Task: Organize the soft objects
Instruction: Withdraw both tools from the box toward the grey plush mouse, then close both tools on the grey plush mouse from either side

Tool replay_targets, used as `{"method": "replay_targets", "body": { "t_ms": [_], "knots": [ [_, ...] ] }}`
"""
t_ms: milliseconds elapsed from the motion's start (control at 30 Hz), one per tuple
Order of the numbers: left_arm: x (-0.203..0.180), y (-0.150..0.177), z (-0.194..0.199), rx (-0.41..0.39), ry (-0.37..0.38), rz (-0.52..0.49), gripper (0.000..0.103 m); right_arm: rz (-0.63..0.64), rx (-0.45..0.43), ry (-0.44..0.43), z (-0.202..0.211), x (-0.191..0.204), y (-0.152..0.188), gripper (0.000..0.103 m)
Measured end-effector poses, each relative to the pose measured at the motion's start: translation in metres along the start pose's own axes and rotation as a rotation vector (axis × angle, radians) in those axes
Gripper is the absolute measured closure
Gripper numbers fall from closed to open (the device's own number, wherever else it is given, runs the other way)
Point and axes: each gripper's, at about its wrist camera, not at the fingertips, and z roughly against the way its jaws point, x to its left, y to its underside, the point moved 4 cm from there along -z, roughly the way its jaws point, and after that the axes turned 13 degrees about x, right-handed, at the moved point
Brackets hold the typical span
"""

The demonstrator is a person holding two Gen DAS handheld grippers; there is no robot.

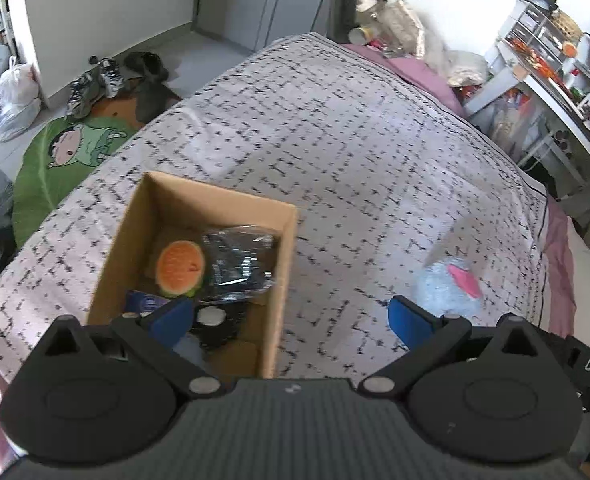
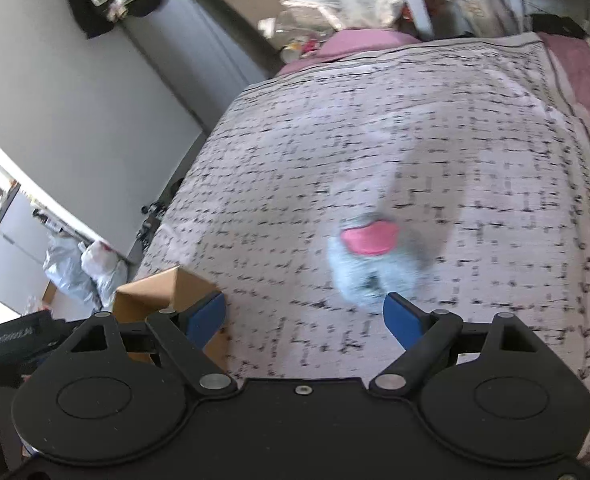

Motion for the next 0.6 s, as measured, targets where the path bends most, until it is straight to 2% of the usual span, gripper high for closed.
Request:
{"method": "replay_targets", "body": {
  "t_ms": [100,167,267,467,600],
  "knots": [
    [-0.014,0.001,-0.005,-0.007,0.027,0.003,0.000,0.002,0.006,0.007,0.003,-0.014,-0.004,0.022],
    [-0.025,0.003,-0.010,-0.010,0.023,0.000,0.000,0.002,0.017,-0.001,0.003,-0.022,-0.008,0.033],
    [-0.042,0.006,-0.018,-0.010,0.011,-0.013,0.000,-0.007,0.024,-0.014,0.004,-0.033,-0.013,0.041],
    [-0.068,0.009,-0.032,-0.049,-0.001,-0.030,0.001,0.018,0.063,-0.009,-0.007,-0.047,-0.015,0.052],
    [-0.078,0.013,-0.048,-0.036,-0.004,-0.032,0.001,-0.010,0.085,-0.024,-0.020,-0.057,-0.016,0.057]
  ]
}}
